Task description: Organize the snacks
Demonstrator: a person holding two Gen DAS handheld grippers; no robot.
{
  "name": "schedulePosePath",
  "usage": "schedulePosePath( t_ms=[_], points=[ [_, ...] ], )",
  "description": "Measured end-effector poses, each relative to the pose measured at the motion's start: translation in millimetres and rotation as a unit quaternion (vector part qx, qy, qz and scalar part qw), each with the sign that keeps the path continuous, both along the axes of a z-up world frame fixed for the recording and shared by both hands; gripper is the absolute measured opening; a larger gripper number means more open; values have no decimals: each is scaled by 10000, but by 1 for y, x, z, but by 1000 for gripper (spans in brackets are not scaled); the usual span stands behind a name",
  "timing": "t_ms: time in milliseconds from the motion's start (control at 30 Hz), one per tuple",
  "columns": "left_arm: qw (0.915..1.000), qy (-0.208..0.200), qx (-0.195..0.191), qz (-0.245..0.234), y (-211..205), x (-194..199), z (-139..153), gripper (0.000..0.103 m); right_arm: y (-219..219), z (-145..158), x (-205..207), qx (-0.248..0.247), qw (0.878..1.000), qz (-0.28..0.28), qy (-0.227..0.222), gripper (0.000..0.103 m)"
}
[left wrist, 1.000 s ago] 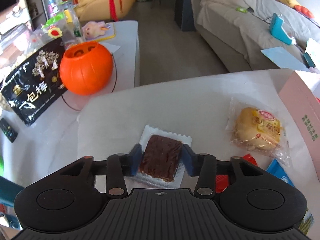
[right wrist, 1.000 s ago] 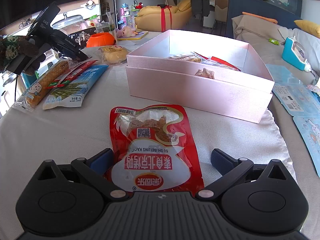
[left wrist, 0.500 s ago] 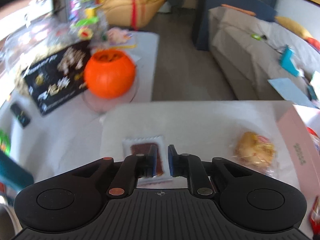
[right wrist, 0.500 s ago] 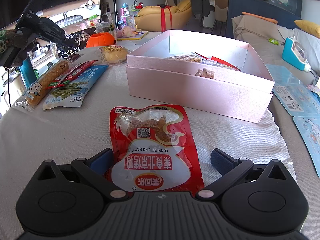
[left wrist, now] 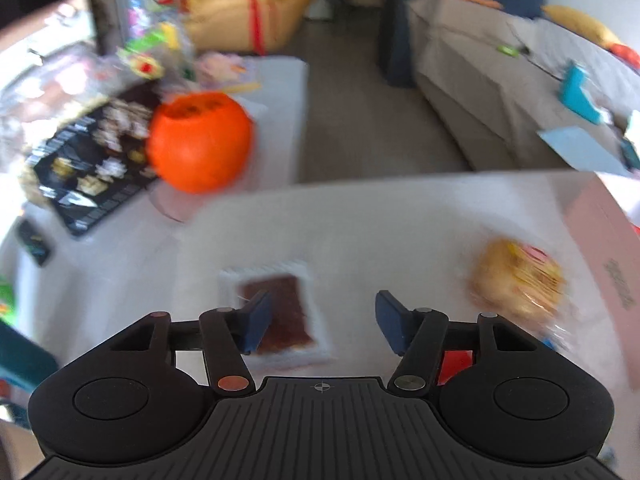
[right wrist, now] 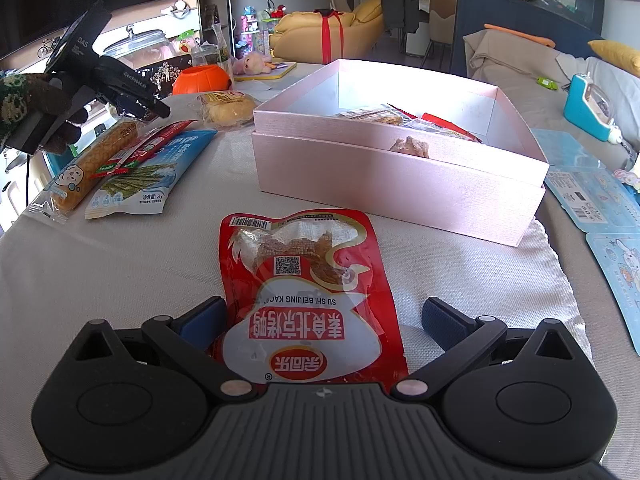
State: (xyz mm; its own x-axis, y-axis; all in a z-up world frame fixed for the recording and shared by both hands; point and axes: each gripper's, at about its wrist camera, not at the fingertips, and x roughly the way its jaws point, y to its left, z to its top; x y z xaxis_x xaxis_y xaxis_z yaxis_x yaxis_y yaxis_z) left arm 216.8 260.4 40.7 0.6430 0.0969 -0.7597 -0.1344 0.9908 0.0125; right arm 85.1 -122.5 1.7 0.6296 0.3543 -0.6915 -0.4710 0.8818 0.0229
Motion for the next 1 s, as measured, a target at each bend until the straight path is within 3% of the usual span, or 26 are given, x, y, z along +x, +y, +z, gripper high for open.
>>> schedulePosePath(
  t_ms=[133,300,400,433,533,600,867,1000],
  points=[
    [9988,315,29,366,12,7,-12,65,0,0,0,1,10000,0,0,103],
    [9990,148,-57,415,14,12,-14,64,0,0,0,-1,10000,1,0,103],
    [9990,62,-183,395,14,8,-15,60,0,0,0,1,10000,0,0,103],
    [9990,-26,-265,353,14,4,-12,52,0,0,0,2,10000,0,0,103],
    [9994,-81,-233,225,10,-1,-6,49,0,0,0,0,10000,1,0,103],
    [9996,-62,-198,191,6,-4,-4,5,0,0,0,0,10000,0,-1,103],
    [9989,-405,-212,135,4,-14,16,14,0,0,0,0,10000,0,-1,103],
    [9991,-215,98,345,12,-7,8,16,0,0,0,1,10000,1,0,103]
  ],
)
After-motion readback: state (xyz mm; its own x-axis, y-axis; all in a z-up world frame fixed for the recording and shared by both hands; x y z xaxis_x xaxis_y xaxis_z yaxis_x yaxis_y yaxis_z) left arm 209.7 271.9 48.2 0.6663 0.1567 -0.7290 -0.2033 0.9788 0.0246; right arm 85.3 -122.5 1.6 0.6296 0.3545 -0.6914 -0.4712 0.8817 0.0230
